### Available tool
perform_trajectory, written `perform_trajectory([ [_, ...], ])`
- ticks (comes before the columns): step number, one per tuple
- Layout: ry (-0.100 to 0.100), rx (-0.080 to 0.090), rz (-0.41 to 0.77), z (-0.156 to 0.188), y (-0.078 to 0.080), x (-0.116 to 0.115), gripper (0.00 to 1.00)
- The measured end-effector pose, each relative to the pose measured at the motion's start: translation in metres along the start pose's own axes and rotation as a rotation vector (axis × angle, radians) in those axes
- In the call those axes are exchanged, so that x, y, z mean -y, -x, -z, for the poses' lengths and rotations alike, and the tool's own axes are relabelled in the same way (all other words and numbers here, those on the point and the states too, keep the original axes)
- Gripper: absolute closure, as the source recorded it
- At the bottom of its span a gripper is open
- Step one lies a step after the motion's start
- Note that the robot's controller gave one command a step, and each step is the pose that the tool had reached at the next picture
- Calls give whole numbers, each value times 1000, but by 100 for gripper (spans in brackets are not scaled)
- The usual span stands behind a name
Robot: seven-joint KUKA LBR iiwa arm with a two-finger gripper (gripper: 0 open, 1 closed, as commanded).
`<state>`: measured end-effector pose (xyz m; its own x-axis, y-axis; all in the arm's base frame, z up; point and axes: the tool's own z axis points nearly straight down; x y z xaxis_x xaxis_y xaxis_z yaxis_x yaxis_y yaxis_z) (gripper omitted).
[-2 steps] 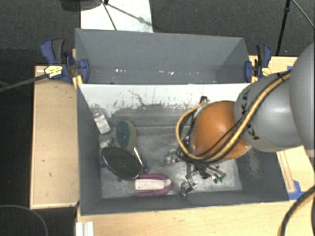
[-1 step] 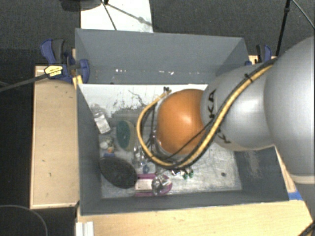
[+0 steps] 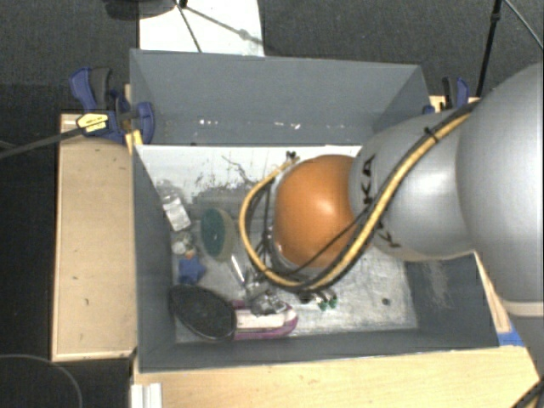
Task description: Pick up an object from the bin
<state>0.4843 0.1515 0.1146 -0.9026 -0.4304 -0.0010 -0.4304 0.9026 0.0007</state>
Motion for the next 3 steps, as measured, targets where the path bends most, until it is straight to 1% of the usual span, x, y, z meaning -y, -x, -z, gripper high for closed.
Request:
perform_trajectory([
  [1, 0, 0, -1, 0, 0, 0, 0],
  [2, 1, 13, 37, -26, 3, 11, 0],
  [3, 2, -17, 34, -29, -4, 13, 100],
])
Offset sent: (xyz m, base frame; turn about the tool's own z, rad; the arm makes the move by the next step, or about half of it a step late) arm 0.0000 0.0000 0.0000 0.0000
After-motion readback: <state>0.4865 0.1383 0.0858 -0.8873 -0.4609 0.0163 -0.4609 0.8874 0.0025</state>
